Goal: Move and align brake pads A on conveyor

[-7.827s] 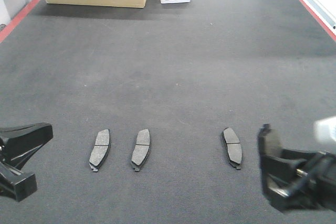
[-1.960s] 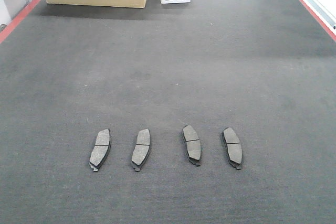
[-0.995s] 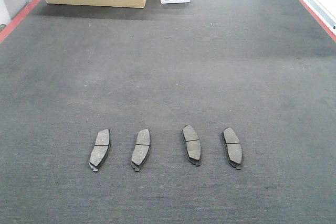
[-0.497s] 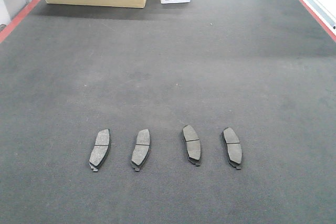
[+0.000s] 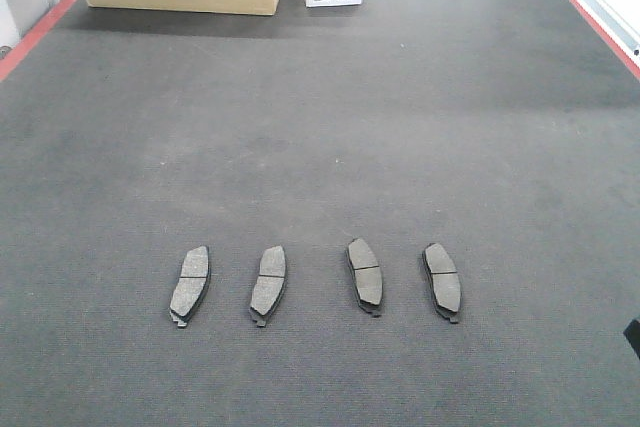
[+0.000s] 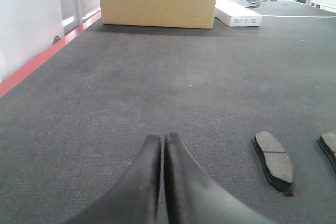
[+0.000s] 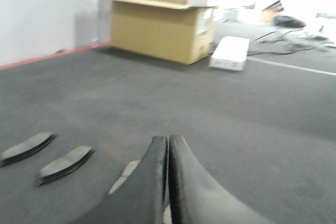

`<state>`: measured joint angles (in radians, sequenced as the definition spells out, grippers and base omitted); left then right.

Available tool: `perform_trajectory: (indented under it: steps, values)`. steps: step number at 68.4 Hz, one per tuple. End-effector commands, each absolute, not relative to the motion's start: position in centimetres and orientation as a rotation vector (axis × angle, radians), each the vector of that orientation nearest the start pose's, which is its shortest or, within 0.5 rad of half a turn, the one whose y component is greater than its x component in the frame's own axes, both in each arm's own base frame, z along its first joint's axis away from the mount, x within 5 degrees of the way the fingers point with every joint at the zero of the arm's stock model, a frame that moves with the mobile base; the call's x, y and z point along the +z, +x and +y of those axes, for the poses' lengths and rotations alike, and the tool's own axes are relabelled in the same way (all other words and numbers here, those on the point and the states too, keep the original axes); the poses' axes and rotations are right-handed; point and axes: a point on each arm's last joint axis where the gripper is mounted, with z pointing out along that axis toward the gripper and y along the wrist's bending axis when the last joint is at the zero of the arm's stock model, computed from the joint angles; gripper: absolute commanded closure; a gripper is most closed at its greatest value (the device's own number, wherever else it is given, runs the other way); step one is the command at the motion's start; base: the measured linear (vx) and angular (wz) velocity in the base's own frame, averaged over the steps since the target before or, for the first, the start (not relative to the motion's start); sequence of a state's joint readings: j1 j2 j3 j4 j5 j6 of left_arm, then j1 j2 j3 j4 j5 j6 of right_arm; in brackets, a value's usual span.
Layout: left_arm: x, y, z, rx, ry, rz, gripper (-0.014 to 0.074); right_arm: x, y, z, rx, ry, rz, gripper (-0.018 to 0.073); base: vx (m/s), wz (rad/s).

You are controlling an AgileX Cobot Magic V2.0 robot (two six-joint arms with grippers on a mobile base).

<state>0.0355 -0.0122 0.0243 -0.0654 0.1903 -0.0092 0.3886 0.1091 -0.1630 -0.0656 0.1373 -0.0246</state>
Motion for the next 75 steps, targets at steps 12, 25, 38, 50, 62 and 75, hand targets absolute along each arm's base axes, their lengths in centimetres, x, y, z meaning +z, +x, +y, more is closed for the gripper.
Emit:
perform_trajectory:
  steps: [12, 25, 38, 50, 62, 75]
  values:
    - [19.9, 5.5, 0.1, -0.036, -0.086, 1.585, 0.0603, 23.6, 5.6, 0.6, 0.095, -0.080, 1.426, 0.0568, 0.00, 0.00]
    - [19.9, 5.5, 0.1, -0.036, -0.086, 1.585, 0.0603, 21.7, 5.7, -0.2, 0.020, 0.066, 1.453, 0.0568, 0.00, 0.00]
    - [19.9, 5.5, 0.1, -0.036, -0.086, 1.585, 0.0603, 19.9, 5.9, -0.3, 0.017, 0.091, 1.508, 0.0568, 0.00, 0.00]
    - [19.9, 5.5, 0.1, -0.036, -0.086, 1.585, 0.0603, 19.9, 5.9, -0.3, 0.009, 0.083, 1.507, 0.0568, 0.00, 0.00]
    - [19.9, 5.5, 0.1, -0.036, -0.086, 1.585, 0.0603, 19.9, 5.9, -0.3, 0.009, 0.083, 1.507, 0.0568, 0.00, 0.00]
    - [19.9, 5.5, 0.1, -0.036, -0.086, 1.585, 0.0603, 19.9, 5.9, -0.3, 0.009, 0.083, 1.507, 0.0568, 0.00, 0.00]
